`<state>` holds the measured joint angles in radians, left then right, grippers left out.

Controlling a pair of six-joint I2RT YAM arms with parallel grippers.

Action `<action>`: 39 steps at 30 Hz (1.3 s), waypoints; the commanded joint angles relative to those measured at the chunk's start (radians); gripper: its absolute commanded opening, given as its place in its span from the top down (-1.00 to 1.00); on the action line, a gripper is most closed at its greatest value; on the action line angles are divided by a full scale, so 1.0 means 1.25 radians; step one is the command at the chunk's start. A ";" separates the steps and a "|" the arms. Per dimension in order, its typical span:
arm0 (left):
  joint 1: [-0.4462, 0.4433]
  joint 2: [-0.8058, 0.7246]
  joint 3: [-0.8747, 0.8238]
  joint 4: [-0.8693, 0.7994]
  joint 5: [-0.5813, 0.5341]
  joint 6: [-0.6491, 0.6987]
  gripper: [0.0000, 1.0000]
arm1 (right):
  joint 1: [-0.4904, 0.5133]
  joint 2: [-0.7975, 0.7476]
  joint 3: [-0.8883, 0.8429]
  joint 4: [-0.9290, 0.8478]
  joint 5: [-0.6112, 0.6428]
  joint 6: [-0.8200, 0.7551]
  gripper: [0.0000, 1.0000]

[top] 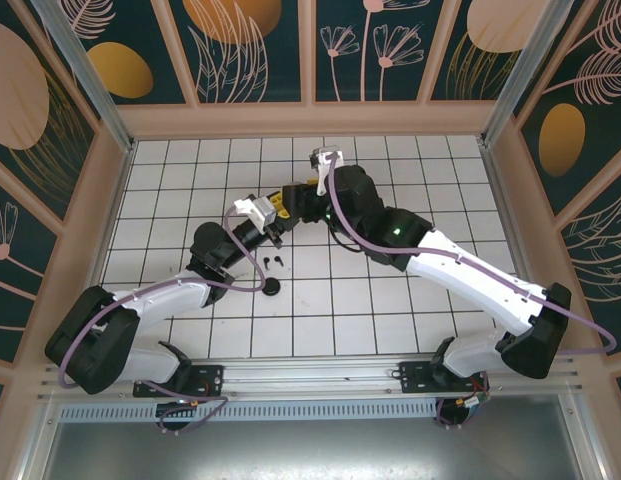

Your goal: Insert wireless bluetooth earbuds into charging case

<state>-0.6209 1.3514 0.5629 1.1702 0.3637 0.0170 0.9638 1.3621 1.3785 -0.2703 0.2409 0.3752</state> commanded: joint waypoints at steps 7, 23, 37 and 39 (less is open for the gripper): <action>-0.002 0.017 0.021 0.044 0.028 -0.021 1.00 | -0.037 -0.029 0.094 -0.061 -0.047 0.024 -0.23; -0.002 0.017 0.017 -0.034 0.090 0.001 1.00 | -0.165 0.161 0.252 -0.220 -0.330 -0.015 0.54; -0.003 0.025 0.013 0.002 0.055 -0.021 1.00 | -0.116 0.042 0.097 -0.264 -0.321 0.016 0.74; -0.003 0.028 0.012 0.010 0.050 -0.028 1.00 | -0.120 0.004 0.060 -0.253 -0.296 0.033 0.74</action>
<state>-0.6266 1.3830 0.5648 1.1103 0.4603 0.0036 0.7982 1.4399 1.5070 -0.5480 -0.1432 0.3817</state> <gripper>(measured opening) 0.220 0.130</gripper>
